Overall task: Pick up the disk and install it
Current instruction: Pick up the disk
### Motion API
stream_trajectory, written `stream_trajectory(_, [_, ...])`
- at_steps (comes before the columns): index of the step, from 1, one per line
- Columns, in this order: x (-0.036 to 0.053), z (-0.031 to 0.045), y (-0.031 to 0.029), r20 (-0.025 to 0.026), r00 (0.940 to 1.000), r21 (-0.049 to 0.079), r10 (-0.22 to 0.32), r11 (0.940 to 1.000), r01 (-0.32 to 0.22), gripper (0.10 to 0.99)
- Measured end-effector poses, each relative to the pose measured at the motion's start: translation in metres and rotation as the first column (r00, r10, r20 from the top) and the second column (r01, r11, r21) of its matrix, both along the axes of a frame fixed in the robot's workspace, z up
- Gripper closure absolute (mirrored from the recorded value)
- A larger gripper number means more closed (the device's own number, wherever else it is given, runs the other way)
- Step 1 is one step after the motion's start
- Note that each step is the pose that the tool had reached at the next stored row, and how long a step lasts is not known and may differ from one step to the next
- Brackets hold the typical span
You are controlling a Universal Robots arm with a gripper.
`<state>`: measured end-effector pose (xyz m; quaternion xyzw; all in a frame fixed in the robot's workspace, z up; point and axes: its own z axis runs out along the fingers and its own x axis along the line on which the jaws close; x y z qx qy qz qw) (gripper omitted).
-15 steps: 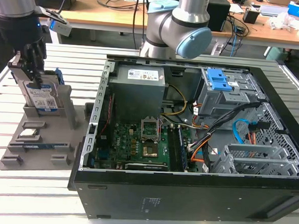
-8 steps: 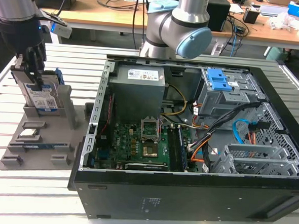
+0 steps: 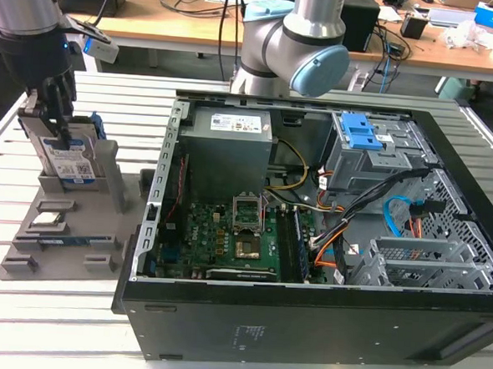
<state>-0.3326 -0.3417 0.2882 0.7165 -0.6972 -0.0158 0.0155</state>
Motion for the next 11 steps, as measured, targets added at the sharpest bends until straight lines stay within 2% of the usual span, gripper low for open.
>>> stream_trajectory(1, [0.0,0.0,0.0,0.0,1.0,0.0,0.0,1.0,0.0,0.686])
stream_trajectory(2, [0.0,0.0,0.0,0.0,1.0,0.0,0.0,1.0,0.0,0.686])
stream_trajectory(3, [0.0,0.0,0.0,-0.0001,1.0,0.001,0.0,1.0,0.0,0.737])
stream_trajectory(11, [0.0,0.0,0.0,0.0,1.0,0.003,0.0,1.0,0.0,0.737])
